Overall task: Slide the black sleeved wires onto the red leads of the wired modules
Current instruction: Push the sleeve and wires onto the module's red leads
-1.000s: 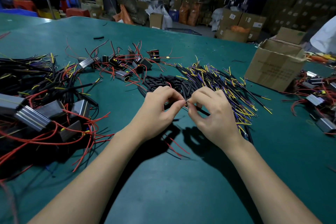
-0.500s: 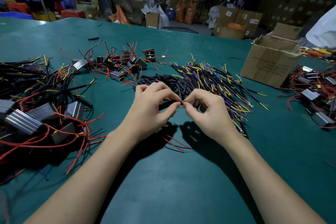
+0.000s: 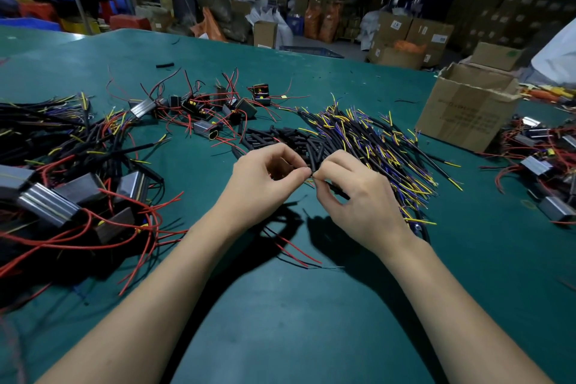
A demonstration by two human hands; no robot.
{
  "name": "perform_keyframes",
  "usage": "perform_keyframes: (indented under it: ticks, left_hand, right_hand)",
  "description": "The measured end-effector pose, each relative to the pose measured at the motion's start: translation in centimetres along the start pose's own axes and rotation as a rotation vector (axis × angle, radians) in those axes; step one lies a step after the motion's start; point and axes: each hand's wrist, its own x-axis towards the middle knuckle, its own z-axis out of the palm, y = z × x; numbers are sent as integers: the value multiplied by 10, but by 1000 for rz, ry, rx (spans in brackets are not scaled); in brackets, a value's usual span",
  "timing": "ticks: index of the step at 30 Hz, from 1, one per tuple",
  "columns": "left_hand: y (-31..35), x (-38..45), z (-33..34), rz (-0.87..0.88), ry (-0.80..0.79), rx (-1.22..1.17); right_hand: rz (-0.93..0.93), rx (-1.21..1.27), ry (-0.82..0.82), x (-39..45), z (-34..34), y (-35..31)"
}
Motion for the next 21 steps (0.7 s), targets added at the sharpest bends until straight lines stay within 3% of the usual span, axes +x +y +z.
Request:
perform_keyframes:
  ticks: [3,9,16,21]
  left_hand:
    - [-1,-3,-1,91,-12,131]
    - [-6,-2,-3,250,-61,399]
    - [0,-2,0,-6,-120,80]
    - [-6,-6,3,229,-27,387]
  right_hand:
    - [68,130,-49,-1,2,4]
    - [130,210,31,-1,4,7]
    - [-125,-225,152,3,3,6]
    - [126,149,0,-1,1,10]
